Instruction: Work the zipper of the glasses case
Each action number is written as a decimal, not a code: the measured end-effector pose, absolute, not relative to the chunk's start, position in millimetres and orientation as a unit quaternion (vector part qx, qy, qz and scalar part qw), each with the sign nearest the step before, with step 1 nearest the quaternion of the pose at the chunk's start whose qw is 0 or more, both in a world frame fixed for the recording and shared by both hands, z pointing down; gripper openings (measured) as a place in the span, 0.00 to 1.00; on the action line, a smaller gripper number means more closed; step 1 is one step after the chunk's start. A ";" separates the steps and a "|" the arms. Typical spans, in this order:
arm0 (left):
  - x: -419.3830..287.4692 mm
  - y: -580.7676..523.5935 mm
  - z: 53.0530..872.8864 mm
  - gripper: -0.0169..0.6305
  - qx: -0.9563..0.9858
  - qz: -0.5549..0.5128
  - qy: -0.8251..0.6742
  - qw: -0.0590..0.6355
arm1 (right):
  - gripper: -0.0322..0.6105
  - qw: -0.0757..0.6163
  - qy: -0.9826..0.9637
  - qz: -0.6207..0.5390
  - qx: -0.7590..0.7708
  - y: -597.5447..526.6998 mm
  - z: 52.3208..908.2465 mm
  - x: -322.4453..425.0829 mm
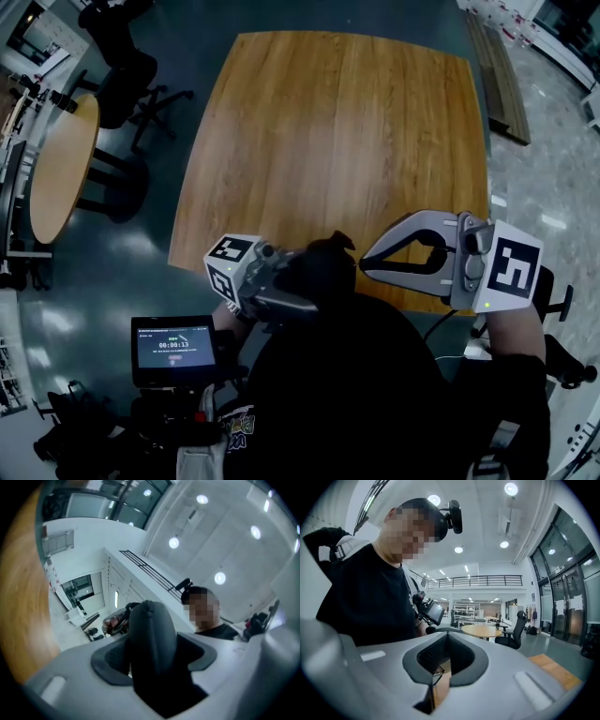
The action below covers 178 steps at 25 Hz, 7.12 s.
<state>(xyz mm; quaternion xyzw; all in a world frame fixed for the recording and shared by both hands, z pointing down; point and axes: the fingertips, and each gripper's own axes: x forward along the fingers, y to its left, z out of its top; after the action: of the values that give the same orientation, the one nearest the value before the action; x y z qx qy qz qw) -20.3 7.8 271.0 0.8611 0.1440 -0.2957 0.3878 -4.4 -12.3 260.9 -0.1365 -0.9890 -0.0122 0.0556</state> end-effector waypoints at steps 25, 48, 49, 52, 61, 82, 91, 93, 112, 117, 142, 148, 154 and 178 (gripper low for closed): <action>-28.4 -5.5 255.1 0.44 0.815 -0.362 0.200 0.406 | 0.21 -0.004 -0.995 0.003 -0.100 -27.3 254.5 -11.6; -19.8 1.4 257.0 0.43 0.841 -0.304 0.205 0.398 | 0.22 -0.041 -0.988 0.060 -0.134 -20.5 246.2 -13.9; -18.2 2.0 257.0 0.43 0.846 -0.296 0.203 0.394 | 0.23 -0.040 -0.988 0.061 -0.135 -19.9 246.9 -14.5; -16.2 4.9 257.7 0.43 0.864 -0.264 0.198 0.381 | 0.21 -0.040 -0.985 0.077 -0.148 -17.2 247.6 -15.4; -10.1 11.1 275.7 0.43 0.902 -0.160 0.174 0.360 | 0.12 -0.016 -0.984 0.076 -0.160 -16.1 258.4 -13.2; -20.3 6.5 273.9 0.43 0.899 -0.170 0.172 0.364 | 0.20 -0.037 -0.988 0.098 -0.116 -30.6 265.1 -4.5; -12.3 16.1 280.6 0.43 0.927 -0.064 0.176 0.325 | 0.22 -0.080 -0.963 0.164 -0.197 -26.5 267.3 -10.1; -13.3 15.8 283.6 0.43 0.933 -0.045 0.169 0.314 | 0.22 -0.082 -0.956 0.186 -0.212 -23.9 271.3 -11.2; -21.8 7.7 322.3 0.43 0.968 0.106 0.075 0.212 | 0.13 -0.107 -0.917 0.331 -0.197 -23.6 316.5 -16.7; -22.7 9.7 333.0 0.43 0.968 0.139 0.070 0.198 | 0.16 -0.133 -0.898 0.364 -0.209 -22.6 320.4 -13.7; -19.1 8.7 334.2 0.43 0.964 0.133 0.081 0.215 | 0.12 -0.240 -0.811 0.476 -0.239 -26.1 332.0 -8.6; -16.1 15.7 341.5 0.43 0.959 0.149 0.099 0.221 | 0.09 -0.252 -0.801 0.485 -0.243 -28.9 331.4 -5.4; -13.8 23.0 339.2 0.44 0.945 0.119 0.131 0.276 | 0.11 -0.230 -0.823 0.446 -0.266 -18.0 325.4 -3.6; -25.0 -15.9 321.9 0.43 0.893 -0.153 0.085 0.414 | 0.09 -0.031 -0.999 0.042 0.016 -38.5 303.9 -24.2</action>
<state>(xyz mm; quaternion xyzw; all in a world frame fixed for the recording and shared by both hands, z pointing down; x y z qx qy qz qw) -25.0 -15.9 321.9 0.8931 0.0850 -0.1532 0.4143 -24.2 -38.5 303.9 0.0163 -0.9985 0.0417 -0.0308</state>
